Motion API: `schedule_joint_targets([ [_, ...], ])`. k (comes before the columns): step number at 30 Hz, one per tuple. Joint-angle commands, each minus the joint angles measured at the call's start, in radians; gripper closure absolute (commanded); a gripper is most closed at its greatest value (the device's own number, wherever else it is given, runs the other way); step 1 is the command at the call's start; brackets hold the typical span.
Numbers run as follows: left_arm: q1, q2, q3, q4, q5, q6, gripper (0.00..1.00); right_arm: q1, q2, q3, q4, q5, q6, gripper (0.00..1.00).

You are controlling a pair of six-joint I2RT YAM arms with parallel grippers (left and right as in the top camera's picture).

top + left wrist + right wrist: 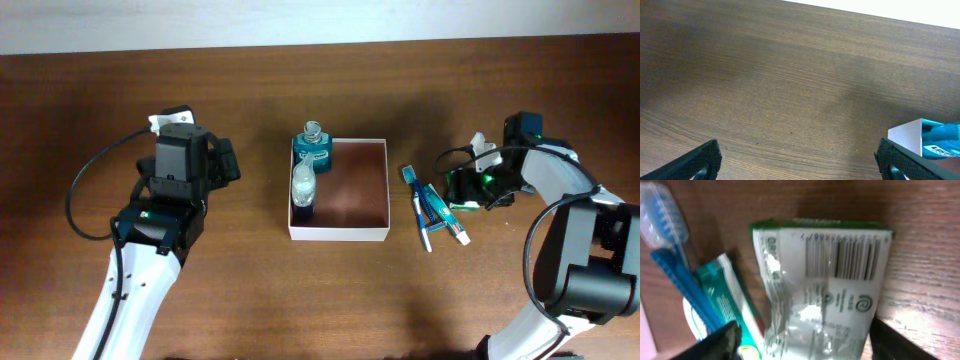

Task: Pack container
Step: 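Close the right gripper on the green-white Dettol soap bar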

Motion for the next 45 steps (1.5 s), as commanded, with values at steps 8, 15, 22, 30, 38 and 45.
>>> schedule_joint_targets([
  [8, 0.002, -0.008, 0.004, -0.001, -0.007, 0.001, 0.01, -0.002, 0.019, -0.018, 0.048, 0.079, -0.004, 0.21],
  [15, 0.002, -0.008, 0.004, -0.001, -0.007, 0.001, 0.01, 0.005, 0.019, -0.018, 0.055, 0.167, 0.042, 0.25],
  [22, 0.002, -0.008, 0.004, -0.001, -0.007, 0.001, 0.01, 0.072, 0.019, -0.018, 0.082, 0.231, 0.101, 0.27],
  [30, 0.003, -0.008, 0.004, -0.001, -0.007, 0.001, 0.0, 0.168, 0.019, -0.018, 0.115, 0.383, 0.101, 0.27],
  [38, 0.002, -0.008, 0.004, -0.001, -0.007, 0.001, 0.01, 0.134, 0.019, -0.018, 0.113, 0.37, 0.153, 0.44],
  [45, 0.002, -0.008, 0.004, -0.001, -0.007, 0.001, 0.01, 0.135, 0.032, -0.018, 0.1, 0.37, 0.153, 0.54],
])
